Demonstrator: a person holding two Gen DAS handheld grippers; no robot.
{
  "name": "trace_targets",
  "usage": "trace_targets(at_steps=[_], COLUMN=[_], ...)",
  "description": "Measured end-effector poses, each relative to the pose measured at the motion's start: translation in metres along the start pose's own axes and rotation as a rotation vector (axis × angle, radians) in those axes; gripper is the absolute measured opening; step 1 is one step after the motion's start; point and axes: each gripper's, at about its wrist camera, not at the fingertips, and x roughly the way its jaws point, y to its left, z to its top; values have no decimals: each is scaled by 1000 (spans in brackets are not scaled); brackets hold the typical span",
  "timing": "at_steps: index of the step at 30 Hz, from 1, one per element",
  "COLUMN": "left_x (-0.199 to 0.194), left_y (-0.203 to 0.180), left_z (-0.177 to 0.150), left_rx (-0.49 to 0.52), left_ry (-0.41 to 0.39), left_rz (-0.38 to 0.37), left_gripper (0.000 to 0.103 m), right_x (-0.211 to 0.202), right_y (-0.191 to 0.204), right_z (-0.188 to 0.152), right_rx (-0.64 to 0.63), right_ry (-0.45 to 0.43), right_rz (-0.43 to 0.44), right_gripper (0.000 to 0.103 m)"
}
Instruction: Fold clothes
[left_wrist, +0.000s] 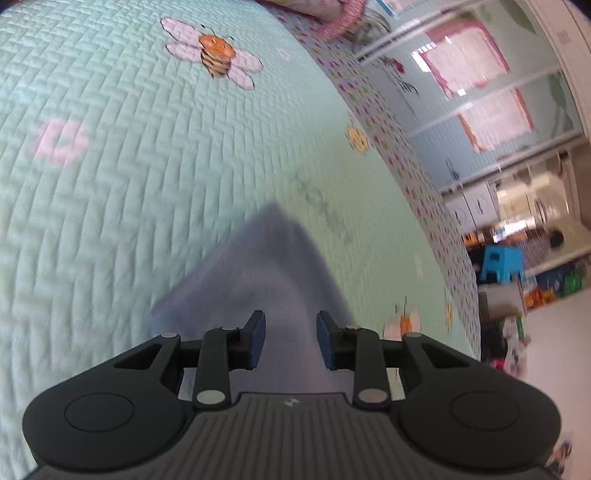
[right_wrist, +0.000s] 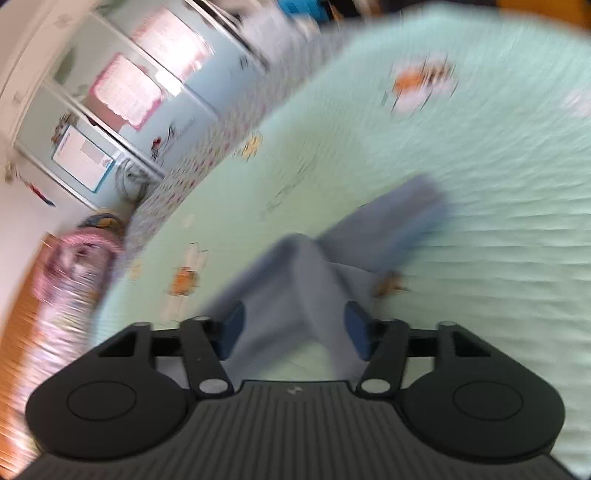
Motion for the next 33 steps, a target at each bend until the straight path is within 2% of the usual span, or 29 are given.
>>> trace_targets(at_steps=[2,5,6,9,10,11,12,13,17,21,23,25,26,27,29,30,33], left_x=[-5,-10,-10,-10,-8,-7,-6,-5,1,12,19,25,28,30,34,36,42], left_y=[1,-2,-3,-6,-7,-8,-10,-11,-14,-20,-25,-29,-31,-32,-33,-34,-34], left_z=[-21,-51,-59,-83,-89,-95,-99,-101,-103,-106,-112,-119,-122,-125,-129,-130,-133], left_rx=[29,65,72,99,112,126,140,152,177,184,198,215,223,229,243,251,261], left_ry=[23,60,73,116,129,142,150,155,166,179,194,211,220,228,239,243,255], left_rz=[-1,6,6,11,20,29,39,45,47,36,34,38,39,40,41,42,54], left_gripper=[32,32,32,32,32,32,32,32,32,32,33,33,33,33,33,33,33], right_x=[-7,12,23,49,56,59,62,61,26,4,14,35,48,61,76,74,57], right_y=[10,25,27,20,17,17,16,15,22,17,5,-11,-22,-33,-54,-61,-69], right_z=[-33,-60,-62,-57,-55,-53,-51,-48,-26,35,70,102,110,117,118,111,72], right_rx=[-179,-374,-385,-303,-282,-270,-260,-243,-253,-189,-131,-82,-52,-22,75,123,207], right_ry=[-37,-26,-24,-40,-53,-51,-46,-39,-78,-91,-67,-34,-14,7,45,40,-21], right_rz=[-73,-143,-170,-160,-149,-147,-145,-142,-84,-30,-12,-18,-48,-81,-176,-187,-113], right_gripper=[71,71,71,68,57,30,11,7,6,7,8,18,33,38,40,40,40])
